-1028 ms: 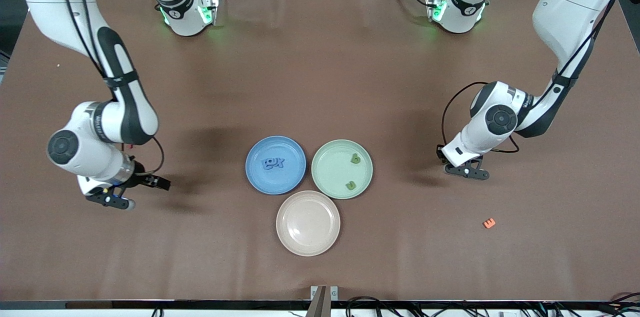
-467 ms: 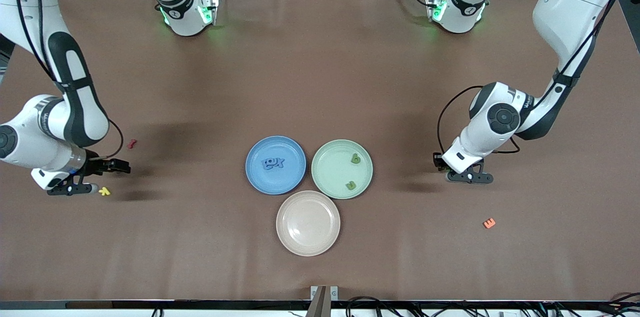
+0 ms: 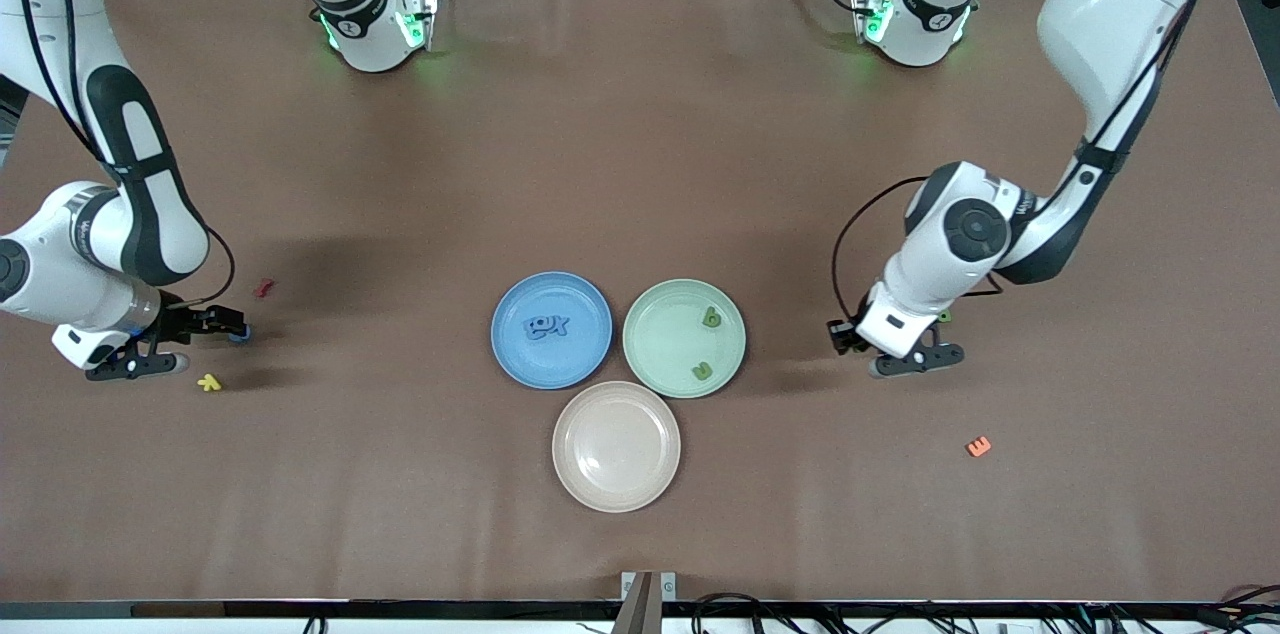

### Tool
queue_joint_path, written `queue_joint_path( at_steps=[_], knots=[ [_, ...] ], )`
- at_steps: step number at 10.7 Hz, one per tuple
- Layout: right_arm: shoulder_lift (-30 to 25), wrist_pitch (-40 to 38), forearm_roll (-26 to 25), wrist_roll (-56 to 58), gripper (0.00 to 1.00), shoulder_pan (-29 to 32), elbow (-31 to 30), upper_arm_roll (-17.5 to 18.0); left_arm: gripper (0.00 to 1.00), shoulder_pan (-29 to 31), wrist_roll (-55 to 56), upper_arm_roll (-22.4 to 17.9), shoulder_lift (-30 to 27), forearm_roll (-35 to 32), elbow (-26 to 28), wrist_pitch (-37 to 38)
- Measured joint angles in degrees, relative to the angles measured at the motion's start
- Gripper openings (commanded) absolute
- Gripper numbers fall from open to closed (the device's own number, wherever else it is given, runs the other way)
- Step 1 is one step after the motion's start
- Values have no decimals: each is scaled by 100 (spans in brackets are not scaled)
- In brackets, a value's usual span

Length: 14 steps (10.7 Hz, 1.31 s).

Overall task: Sort letters by color into matching plates
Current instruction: 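Carry the green N to the green plate while the right gripper grasps blue G, then release the N in the green plate while the right gripper lifts the G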

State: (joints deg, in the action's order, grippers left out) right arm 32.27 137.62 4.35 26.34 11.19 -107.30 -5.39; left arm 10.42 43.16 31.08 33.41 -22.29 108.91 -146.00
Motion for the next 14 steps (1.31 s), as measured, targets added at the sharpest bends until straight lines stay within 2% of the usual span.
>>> queue_joint_path(
  at_steps=[4, 5, 7, 8, 10, 12, 14],
  knots=[
    [53, 715, -7, 123, 100, 122, -460, 1, 0, -586, 1293, -26, 392, 3, -531, -1],
    [82, 788, -7, 123, 97, 121, -509, 8, 0, -749, 1575, -61, 475, 3, -685, -4],
    [121, 967, -7, 124, 69, 121, -570, 21, 0, -1057, 2056, -121, 582, 3, -991, -3],
    [128, 1024, -7, 127, 59, 120, -605, 27, 0, -1217, 2244, -199, 611, 3, -1114, -3],
    [126, 1040, -7, 127, 44, 114, -616, 36, 0, -1570, 2537, -441, 705, 3, -1309, -3],
    [94, 1041, -7, 126, 40, 106, -613, 47, 0, -2034, 2802, -811, 837, 3, -1507, -16],
    [83, 1041, -4, 115, 31, 95, -613, 61, 0, -2509, 3192, -1160, 953, 3, -1710, -27]
  ],
)
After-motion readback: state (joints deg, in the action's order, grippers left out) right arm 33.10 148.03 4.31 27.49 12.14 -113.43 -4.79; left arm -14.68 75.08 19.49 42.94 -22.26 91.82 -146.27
